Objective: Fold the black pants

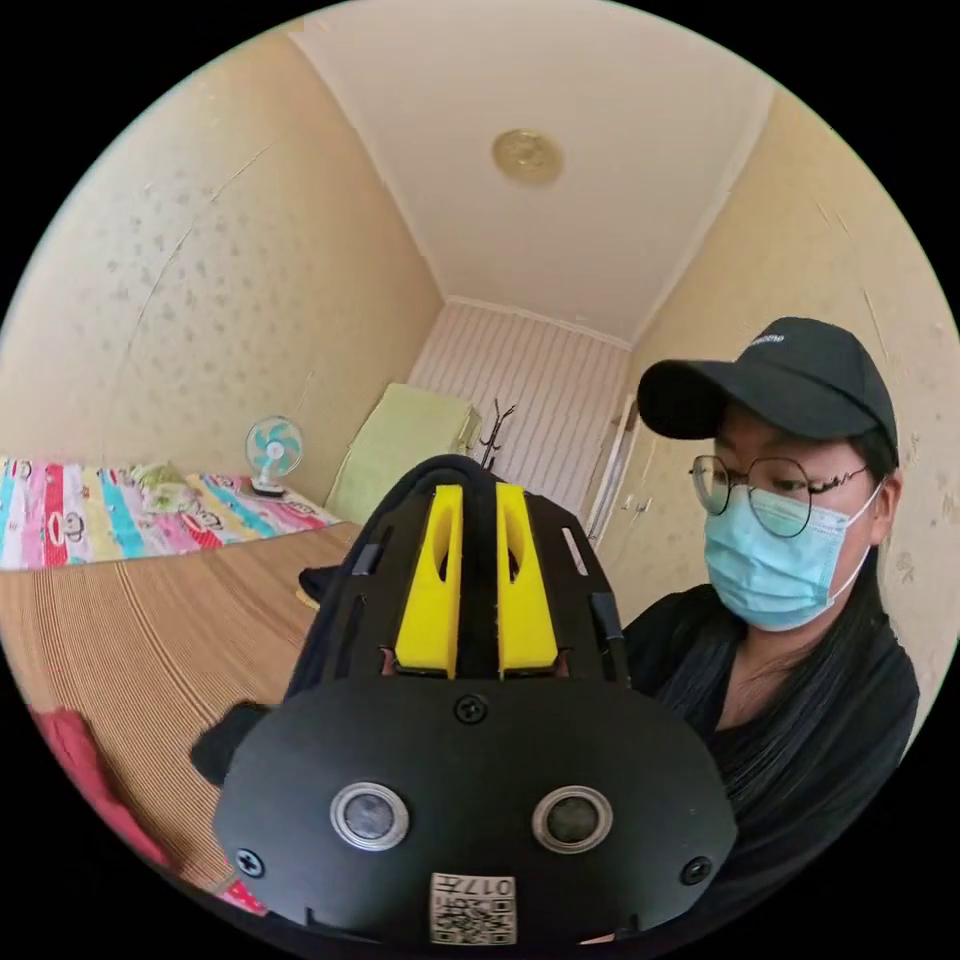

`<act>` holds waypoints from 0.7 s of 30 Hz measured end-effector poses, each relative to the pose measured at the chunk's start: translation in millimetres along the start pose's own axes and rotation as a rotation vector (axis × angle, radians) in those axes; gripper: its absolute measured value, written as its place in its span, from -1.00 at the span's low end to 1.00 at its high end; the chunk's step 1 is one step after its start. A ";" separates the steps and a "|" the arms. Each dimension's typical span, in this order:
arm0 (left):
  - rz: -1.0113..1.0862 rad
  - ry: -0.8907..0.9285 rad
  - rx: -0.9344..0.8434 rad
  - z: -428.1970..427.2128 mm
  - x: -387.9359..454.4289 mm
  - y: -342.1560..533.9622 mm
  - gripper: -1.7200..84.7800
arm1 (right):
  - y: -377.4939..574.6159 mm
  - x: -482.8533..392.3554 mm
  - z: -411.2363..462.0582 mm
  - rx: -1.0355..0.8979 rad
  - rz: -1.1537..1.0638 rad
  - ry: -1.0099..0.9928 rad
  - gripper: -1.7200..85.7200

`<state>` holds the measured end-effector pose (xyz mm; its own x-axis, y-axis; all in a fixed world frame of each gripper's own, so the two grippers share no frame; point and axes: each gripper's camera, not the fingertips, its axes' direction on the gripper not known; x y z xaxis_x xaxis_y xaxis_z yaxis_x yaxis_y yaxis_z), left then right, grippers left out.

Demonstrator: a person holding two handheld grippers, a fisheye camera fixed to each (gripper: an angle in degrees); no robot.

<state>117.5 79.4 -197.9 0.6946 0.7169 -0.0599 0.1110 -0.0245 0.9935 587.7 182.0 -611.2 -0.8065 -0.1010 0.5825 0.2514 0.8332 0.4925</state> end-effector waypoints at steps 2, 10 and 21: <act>0.012 0.014 0.016 4.6 14.0 -32.0 -0.83 | -53.1 -34.9 2.4 -0.025 -0.112 0.110 -0.93; -0.227 -0.093 -0.040 48.7 -73.3 -80.0 -0.83 | -109.1 22.9 -18.5 -0.083 0.010 0.503 -0.93; -0.258 -0.209 -0.132 75.7 -203.1 -1.6 -0.83 | -27.8 157.9 -31.1 -0.154 0.175 0.770 -0.92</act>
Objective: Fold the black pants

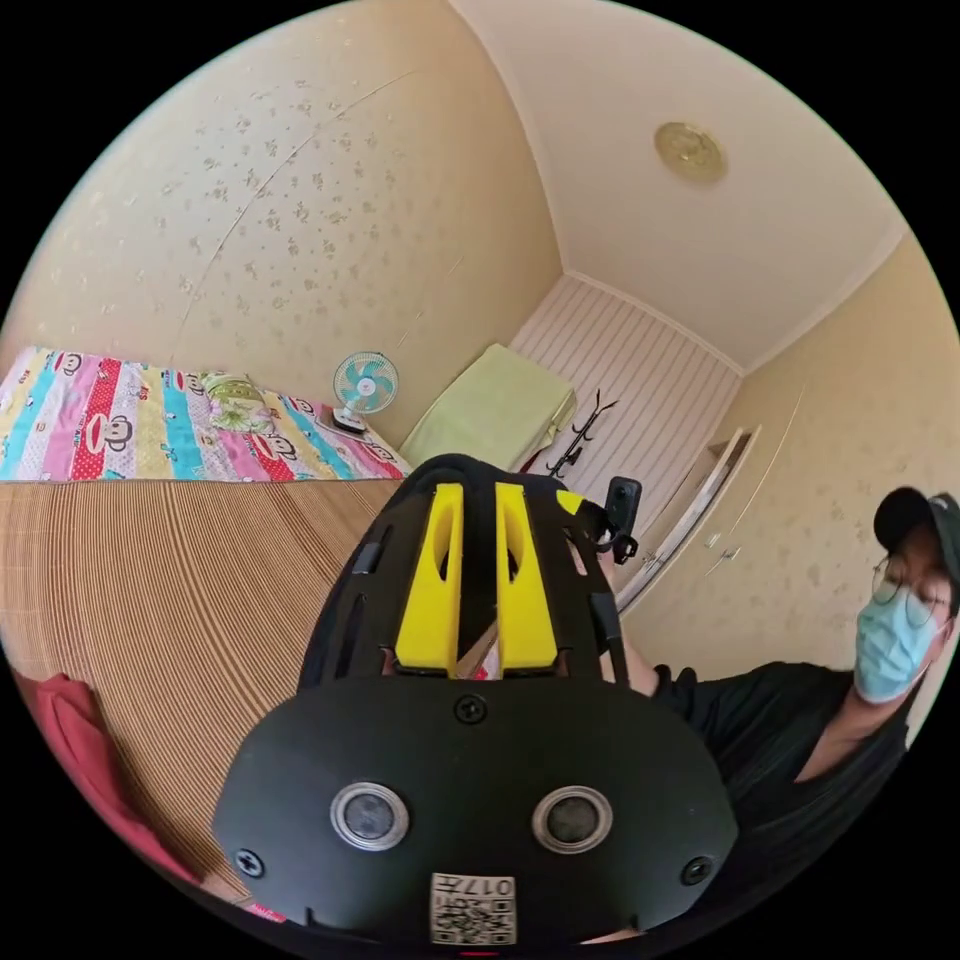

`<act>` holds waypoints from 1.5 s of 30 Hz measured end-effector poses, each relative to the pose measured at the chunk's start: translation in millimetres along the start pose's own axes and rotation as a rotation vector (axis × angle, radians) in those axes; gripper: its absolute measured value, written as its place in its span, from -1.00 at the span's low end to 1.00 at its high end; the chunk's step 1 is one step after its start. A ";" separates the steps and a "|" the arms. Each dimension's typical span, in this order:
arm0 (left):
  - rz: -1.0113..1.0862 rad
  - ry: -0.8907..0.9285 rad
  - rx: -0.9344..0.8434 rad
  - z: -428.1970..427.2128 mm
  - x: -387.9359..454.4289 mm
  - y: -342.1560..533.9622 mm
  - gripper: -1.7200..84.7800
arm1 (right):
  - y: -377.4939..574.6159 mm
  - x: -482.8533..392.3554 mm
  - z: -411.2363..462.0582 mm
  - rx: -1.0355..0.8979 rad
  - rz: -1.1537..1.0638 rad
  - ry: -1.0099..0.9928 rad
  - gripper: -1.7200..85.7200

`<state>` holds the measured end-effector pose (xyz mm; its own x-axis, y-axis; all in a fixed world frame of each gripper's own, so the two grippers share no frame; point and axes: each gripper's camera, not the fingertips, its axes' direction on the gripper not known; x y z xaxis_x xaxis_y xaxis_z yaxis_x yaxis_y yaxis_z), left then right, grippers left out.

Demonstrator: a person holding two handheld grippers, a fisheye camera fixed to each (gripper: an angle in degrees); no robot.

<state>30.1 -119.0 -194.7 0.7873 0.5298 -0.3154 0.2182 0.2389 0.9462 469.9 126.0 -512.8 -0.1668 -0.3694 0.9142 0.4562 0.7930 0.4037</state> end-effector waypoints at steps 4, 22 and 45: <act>-0.058 0.067 -0.151 20.1 -23.0 122.8 -0.83 | 147.0 16.6 19.5 -0.121 0.105 -0.093 -0.91; -0.785 -0.016 -0.354 43.5 -157.3 304.7 -0.35 | 350.5 179.4 88.7 -0.362 1.008 -0.200 -0.34; -0.473 -0.374 0.129 -208.0 -63.6 160.0 -0.73 | 107.1 10.9 309.9 -0.415 0.420 -0.458 -0.74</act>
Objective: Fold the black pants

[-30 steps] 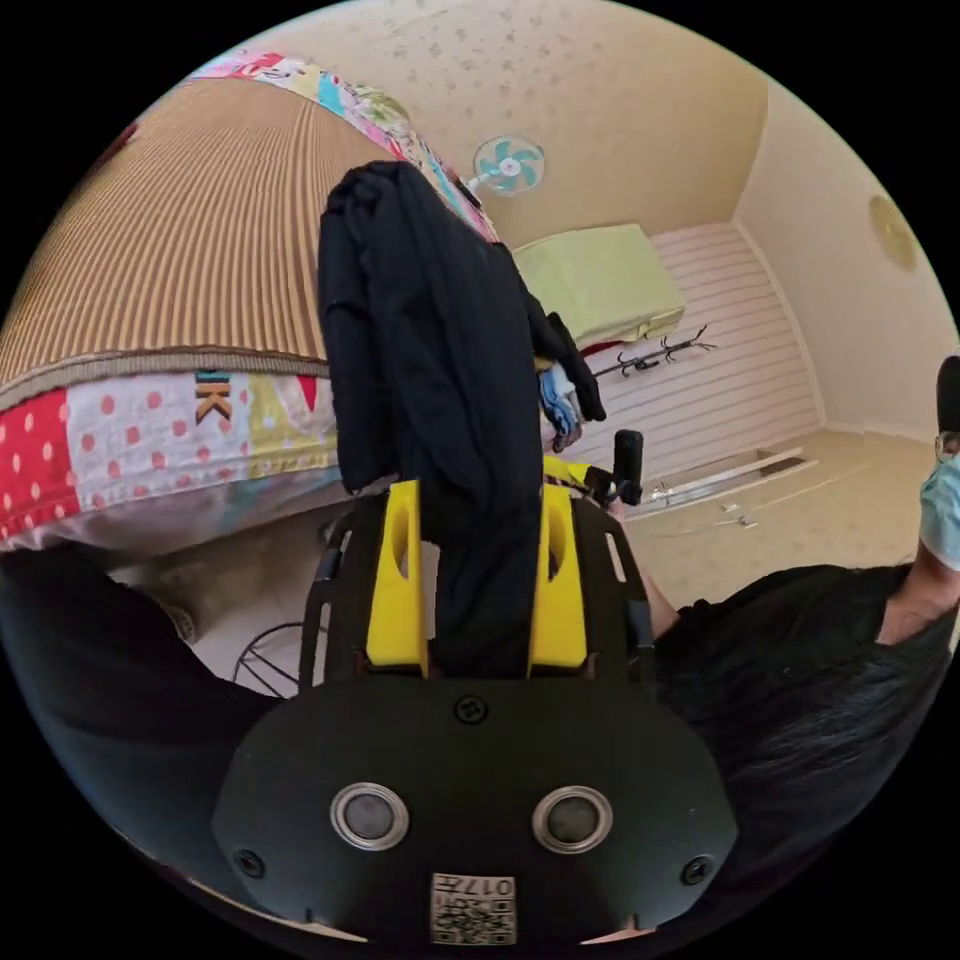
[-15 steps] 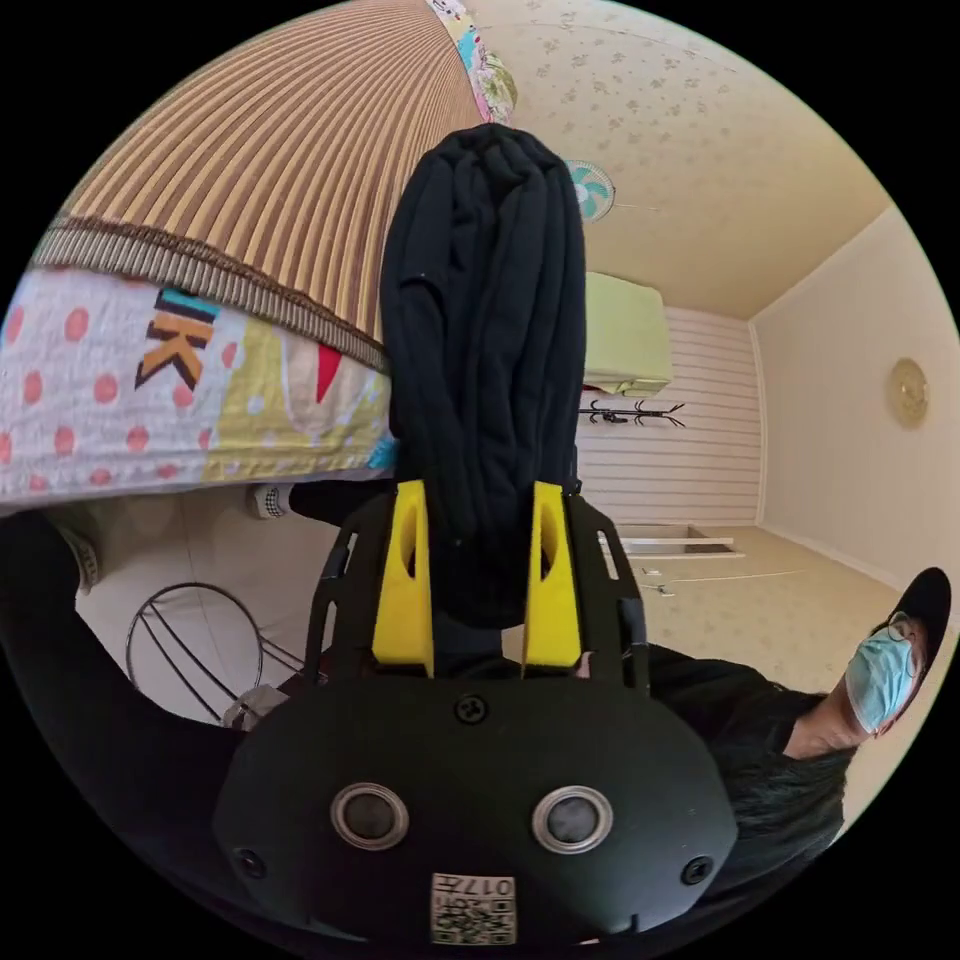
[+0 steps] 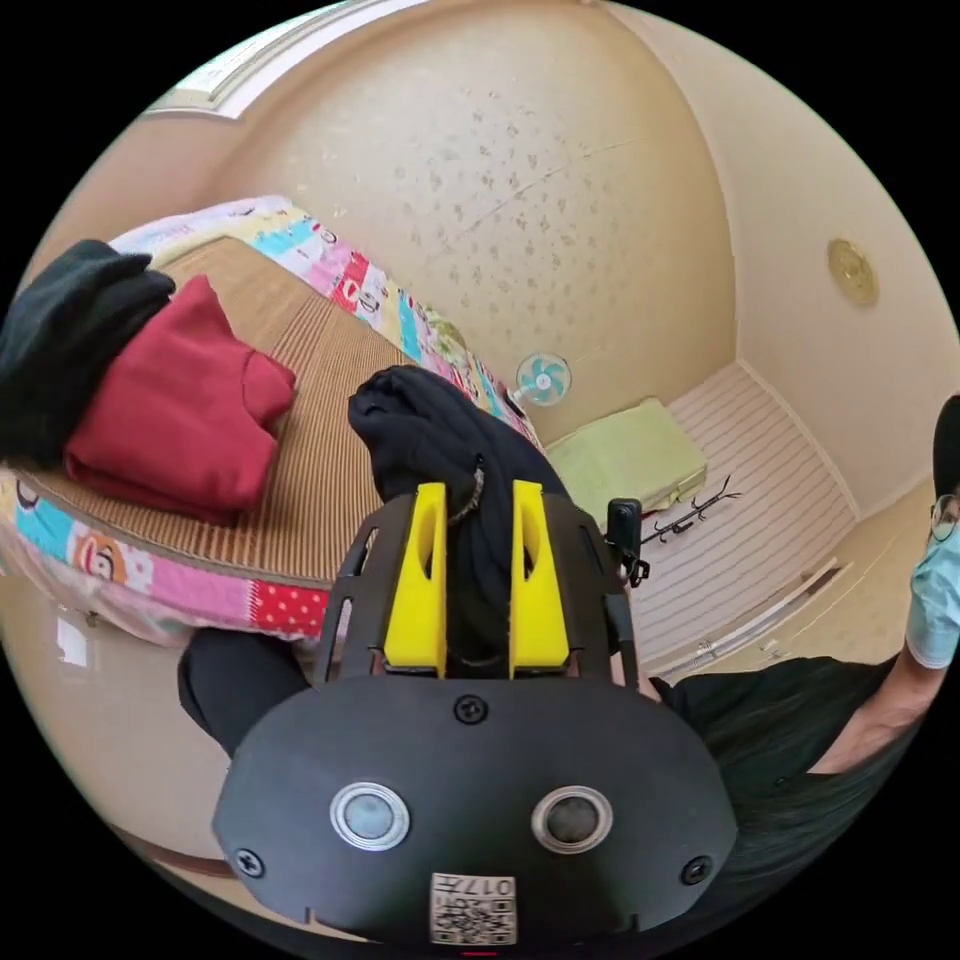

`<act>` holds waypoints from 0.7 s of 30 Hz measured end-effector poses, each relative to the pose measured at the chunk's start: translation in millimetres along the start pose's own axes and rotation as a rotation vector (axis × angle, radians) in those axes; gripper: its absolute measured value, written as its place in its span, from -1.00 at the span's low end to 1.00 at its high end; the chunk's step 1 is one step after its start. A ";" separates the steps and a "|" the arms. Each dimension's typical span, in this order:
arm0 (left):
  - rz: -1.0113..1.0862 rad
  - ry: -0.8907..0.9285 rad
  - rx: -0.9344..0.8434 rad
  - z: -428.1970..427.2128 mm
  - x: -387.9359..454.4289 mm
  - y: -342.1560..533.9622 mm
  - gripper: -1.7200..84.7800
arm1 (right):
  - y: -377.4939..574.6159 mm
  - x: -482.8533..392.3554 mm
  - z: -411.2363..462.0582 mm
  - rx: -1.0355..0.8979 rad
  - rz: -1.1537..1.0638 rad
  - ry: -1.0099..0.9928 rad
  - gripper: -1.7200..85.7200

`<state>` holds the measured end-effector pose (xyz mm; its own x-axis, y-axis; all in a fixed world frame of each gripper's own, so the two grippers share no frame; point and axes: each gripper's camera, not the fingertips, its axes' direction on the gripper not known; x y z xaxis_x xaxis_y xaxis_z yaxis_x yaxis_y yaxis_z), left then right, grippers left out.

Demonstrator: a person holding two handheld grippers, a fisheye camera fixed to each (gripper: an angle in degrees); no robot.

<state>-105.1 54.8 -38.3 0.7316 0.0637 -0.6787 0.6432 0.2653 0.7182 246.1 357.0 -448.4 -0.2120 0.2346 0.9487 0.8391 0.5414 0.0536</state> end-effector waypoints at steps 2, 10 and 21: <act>0.018 -0.059 0.060 -32.3 -4.3 -28.9 -0.72 | -56.6 -2.8 47.6 -0.017 -0.027 -0.040 -0.73; -0.325 -0.462 0.099 -86.7 -138.0 -63.8 -0.69 | -139.2 100.0 210.7 -0.135 0.222 0.282 -0.71; -0.084 -0.790 0.263 -11.7 -51.0 174.1 -0.88 | 98.2 105.7 45.7 -0.245 0.289 0.654 -0.77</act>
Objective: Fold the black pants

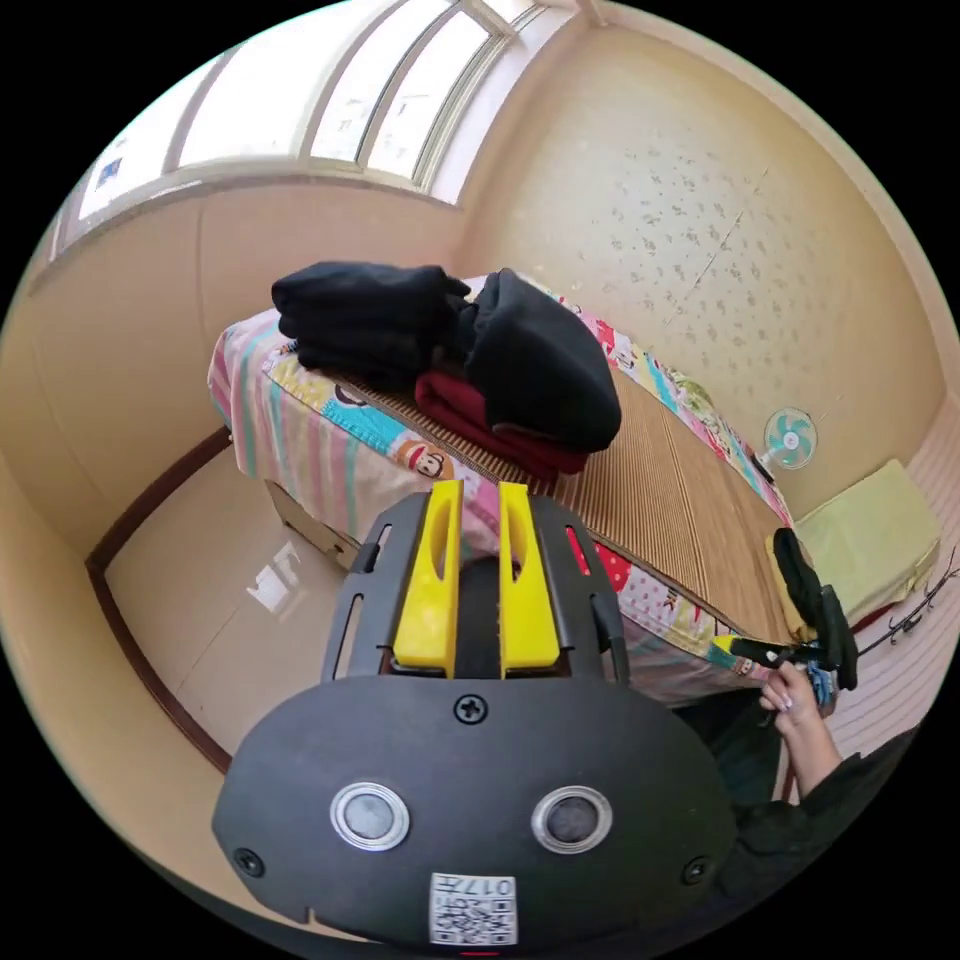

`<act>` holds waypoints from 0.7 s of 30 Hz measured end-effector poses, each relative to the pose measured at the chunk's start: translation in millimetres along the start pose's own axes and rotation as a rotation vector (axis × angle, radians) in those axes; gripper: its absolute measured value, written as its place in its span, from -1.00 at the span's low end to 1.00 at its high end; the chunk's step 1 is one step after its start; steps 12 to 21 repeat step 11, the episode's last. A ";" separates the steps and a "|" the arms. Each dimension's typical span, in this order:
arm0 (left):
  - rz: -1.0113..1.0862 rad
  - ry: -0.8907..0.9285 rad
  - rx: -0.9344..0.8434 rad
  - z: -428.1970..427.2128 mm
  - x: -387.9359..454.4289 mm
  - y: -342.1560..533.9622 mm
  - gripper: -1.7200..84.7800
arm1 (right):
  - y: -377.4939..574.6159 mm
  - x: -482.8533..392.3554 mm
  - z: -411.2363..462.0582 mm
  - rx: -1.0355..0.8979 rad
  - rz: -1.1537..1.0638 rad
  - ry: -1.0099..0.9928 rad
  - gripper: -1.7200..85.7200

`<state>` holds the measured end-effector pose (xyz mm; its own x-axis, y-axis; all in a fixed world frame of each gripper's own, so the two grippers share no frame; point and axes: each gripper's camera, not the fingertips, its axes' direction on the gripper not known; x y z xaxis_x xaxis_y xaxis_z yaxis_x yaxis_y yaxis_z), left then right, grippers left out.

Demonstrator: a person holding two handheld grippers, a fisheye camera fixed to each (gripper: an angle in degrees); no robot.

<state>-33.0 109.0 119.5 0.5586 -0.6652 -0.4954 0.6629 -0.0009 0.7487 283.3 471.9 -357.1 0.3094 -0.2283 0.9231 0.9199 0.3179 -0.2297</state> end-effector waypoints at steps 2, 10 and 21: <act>0.084 -0.004 0.096 -5.9 26.8 20.7 -0.95 | 62.3 47.0 -46.6 0.038 0.153 0.219 -0.77; 0.564 -0.038 0.100 23.7 191.4 12.2 -0.97 | 263.9 92.5 -246.2 0.831 0.526 0.646 -0.85; 0.568 -0.065 0.165 18.9 211.5 13.7 -0.97 | 282.1 99.0 -265.1 0.911 0.548 0.690 -0.84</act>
